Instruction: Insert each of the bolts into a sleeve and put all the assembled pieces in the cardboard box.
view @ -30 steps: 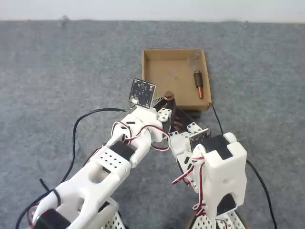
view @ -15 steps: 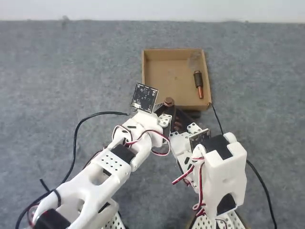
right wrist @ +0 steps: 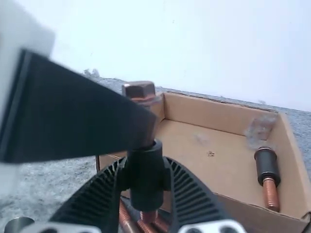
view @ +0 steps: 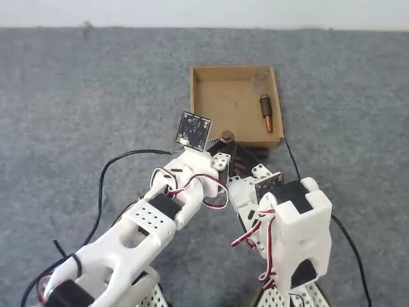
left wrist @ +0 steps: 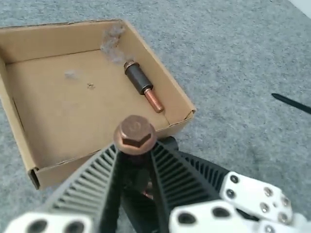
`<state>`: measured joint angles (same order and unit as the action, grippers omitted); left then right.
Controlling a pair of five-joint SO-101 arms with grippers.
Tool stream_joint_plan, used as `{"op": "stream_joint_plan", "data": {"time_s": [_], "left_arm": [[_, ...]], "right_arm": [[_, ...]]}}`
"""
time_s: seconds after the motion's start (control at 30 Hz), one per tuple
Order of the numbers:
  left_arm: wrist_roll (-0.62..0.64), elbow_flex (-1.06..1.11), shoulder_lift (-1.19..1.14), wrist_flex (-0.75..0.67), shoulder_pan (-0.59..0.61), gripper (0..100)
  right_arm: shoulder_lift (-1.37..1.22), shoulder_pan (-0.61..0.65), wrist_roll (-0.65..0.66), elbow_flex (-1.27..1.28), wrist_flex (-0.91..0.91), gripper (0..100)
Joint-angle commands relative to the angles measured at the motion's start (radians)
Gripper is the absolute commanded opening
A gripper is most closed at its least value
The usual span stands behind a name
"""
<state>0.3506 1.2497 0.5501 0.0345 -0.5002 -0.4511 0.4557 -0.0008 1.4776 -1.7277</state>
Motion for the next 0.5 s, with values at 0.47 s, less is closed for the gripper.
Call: {"op": "stream_joint_plan", "data": {"time_s": [0.47], "left_arm": [[-0.002,0.022,0.032,0.008,-0.017,12]], "right_arm": [[0.073,-0.039,0.0,-0.015,-0.03,0.6]]}}
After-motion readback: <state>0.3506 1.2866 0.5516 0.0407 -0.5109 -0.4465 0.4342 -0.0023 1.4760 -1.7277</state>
